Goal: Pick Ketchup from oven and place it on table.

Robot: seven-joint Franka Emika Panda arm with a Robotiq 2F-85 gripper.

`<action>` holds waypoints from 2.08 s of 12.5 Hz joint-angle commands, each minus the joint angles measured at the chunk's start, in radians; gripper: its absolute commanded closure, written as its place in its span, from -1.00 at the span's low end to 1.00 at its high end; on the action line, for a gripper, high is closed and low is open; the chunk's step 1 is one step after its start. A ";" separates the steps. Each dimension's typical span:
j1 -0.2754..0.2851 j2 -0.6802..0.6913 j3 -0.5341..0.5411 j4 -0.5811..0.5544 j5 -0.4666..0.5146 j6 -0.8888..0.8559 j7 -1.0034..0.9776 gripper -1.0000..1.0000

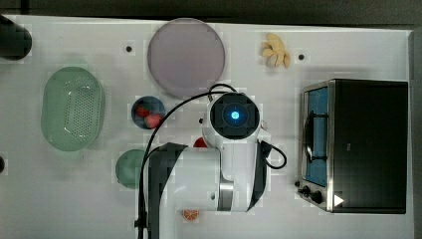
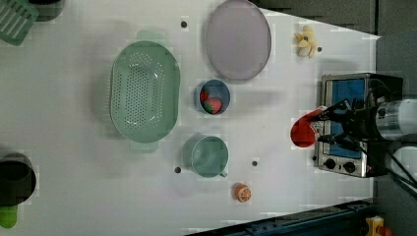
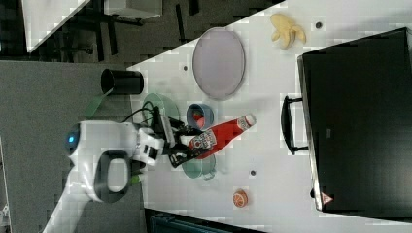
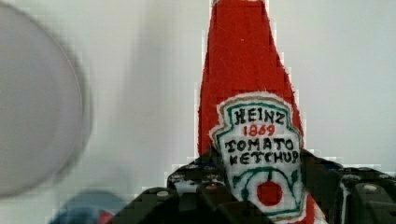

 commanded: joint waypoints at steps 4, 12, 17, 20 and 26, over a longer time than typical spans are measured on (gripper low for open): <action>-0.038 0.284 0.001 -0.042 -0.008 0.343 0.080 -0.01; -0.037 0.305 0.004 -0.048 -0.008 0.410 0.080 -0.48; -0.035 0.147 0.009 0.054 -0.006 0.234 0.080 -1.00; -0.034 0.044 0.010 0.183 -0.006 0.019 0.080 -1.00; -0.037 -0.064 0.006 0.503 -0.008 -0.463 0.080 -1.00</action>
